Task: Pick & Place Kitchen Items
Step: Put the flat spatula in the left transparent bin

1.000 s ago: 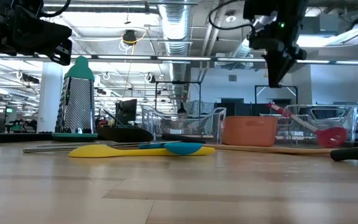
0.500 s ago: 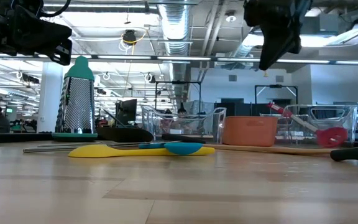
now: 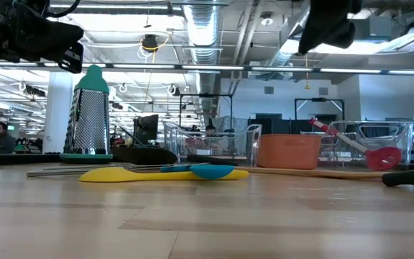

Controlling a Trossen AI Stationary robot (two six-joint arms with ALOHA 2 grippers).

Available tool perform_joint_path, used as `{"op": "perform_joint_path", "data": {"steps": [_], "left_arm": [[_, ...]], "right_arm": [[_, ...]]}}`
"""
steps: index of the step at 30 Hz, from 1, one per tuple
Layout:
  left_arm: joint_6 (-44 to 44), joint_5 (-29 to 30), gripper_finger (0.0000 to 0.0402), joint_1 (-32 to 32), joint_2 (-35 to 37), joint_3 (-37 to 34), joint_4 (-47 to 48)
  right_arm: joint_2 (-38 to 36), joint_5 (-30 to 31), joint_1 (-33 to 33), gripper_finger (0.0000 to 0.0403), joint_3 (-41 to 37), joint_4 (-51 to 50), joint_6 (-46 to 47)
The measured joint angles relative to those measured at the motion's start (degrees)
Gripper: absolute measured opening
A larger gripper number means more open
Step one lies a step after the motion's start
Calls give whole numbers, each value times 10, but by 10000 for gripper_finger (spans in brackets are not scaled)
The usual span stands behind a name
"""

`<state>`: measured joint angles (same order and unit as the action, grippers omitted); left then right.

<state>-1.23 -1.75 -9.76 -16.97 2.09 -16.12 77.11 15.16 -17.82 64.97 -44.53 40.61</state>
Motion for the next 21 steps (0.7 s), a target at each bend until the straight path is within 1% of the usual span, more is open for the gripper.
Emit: {"op": "perform_joint_path", "data": {"steps": [6, 12, 14, 16, 21], "left_arm": [[0, 0, 3, 0, 0, 0, -3], [0, 0, 3, 0, 0, 0, -8], [0, 0, 3, 0, 0, 0, -8], [0, 0, 3, 0, 0, 0, -8], [0, 0, 3, 0, 0, 0, -13]], "right_arm": [[0, 7, -27, 2, 0, 47, 0], [2, 98, -56, 1, 0, 48, 14], [14, 120, -63, 1, 1, 53, 32], [30, 127, -70, 1, 0, 59, 34], [95, 122, -68, 3, 1, 134, -20]]}}
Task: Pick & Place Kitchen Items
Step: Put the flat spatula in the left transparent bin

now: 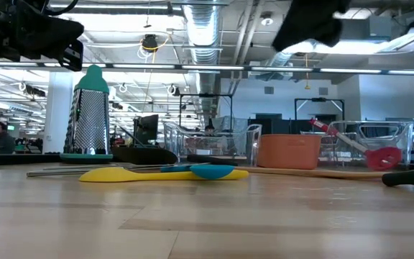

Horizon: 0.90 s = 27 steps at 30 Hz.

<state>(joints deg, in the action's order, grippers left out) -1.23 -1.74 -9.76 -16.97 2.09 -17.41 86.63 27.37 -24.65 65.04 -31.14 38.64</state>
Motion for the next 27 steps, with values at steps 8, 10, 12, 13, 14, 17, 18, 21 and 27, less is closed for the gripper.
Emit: {"op": "perform_joint_path", "data": {"steps": [8, 10, 12, 13, 14, 17, 18, 21, 27], "left_arm": [[0, 0, 3, 0, 0, 0, -8], [0, 0, 3, 0, -2, 0, -12], [0, 0, 3, 0, -3, 0, -11], [0, 0, 3, 0, -6, 0, -13], [0, 0, 3, 0, -7, 0, -12], [0, 0, 3, 0, -11, 0, -15], [1, 0, 3, 0, -11, 0, -16], [2, 0, 3, 0, -12, 0, -17], [2, 0, 3, 0, -12, 0, -20]], "right_arm": [[77, -53, 19, 1, -1, 149, -131], [87, -53, 23, 1, 0, 186, -160], [98, -53, 28, 2, 1, 218, -170], [102, -53, 32, 3, -1, 228, -171], [108, -54, 34, 3, -1, 246, -172], [115, -55, 45, 4, -1, 265, -172], [117, -58, 47, 3, 0, 271, -172], [117, -64, 57, 2, -1, 266, -172], [92, -64, 55, 1, -1, 239, -171]]}}
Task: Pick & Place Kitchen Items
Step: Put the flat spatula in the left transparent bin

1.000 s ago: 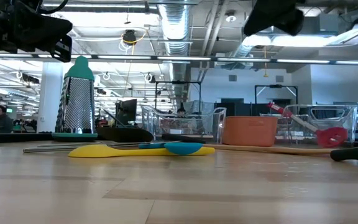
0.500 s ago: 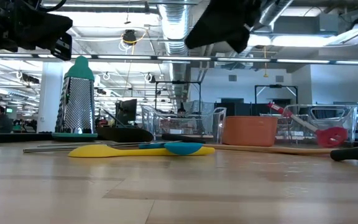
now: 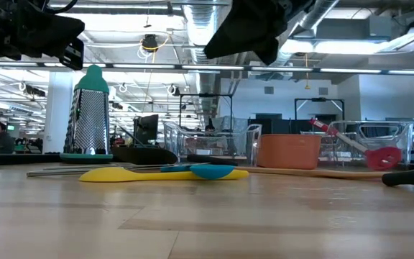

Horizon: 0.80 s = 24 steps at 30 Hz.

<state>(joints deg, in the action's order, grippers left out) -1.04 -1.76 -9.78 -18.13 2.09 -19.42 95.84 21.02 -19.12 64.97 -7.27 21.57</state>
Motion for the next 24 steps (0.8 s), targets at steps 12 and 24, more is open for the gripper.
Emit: {"op": "perform_joint_path", "data": {"steps": [12, 24], "left_arm": [[0, 0, 3, 0, 0, 0, 0], [-2, 0, 3, 0, 0, 0, -1]], "right_arm": [[-33, 9, -68, 0, 0, -261, 362], [-33, -147, -151, 0, 0, -403, 637]]}}
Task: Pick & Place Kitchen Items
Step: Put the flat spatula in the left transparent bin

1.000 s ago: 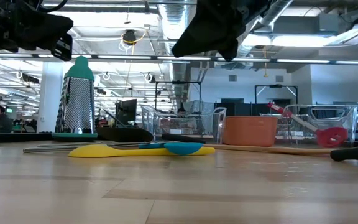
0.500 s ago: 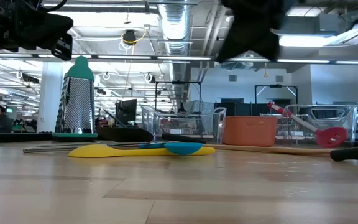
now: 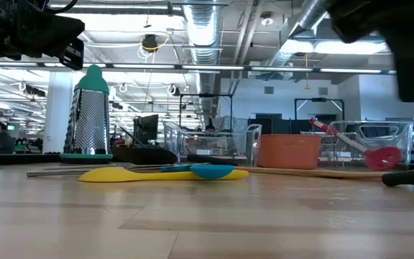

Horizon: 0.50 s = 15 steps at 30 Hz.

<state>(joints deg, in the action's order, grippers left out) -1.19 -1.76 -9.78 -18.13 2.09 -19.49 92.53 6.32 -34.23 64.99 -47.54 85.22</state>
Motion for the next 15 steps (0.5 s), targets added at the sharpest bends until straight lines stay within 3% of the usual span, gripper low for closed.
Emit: {"op": "perform_joint_path", "data": {"steps": [15], "left_arm": [[-1, 0, 3, 0, 0, 0, -8]], "right_arm": [[0, -86, -30, 0, 0, -36, 92]]}}
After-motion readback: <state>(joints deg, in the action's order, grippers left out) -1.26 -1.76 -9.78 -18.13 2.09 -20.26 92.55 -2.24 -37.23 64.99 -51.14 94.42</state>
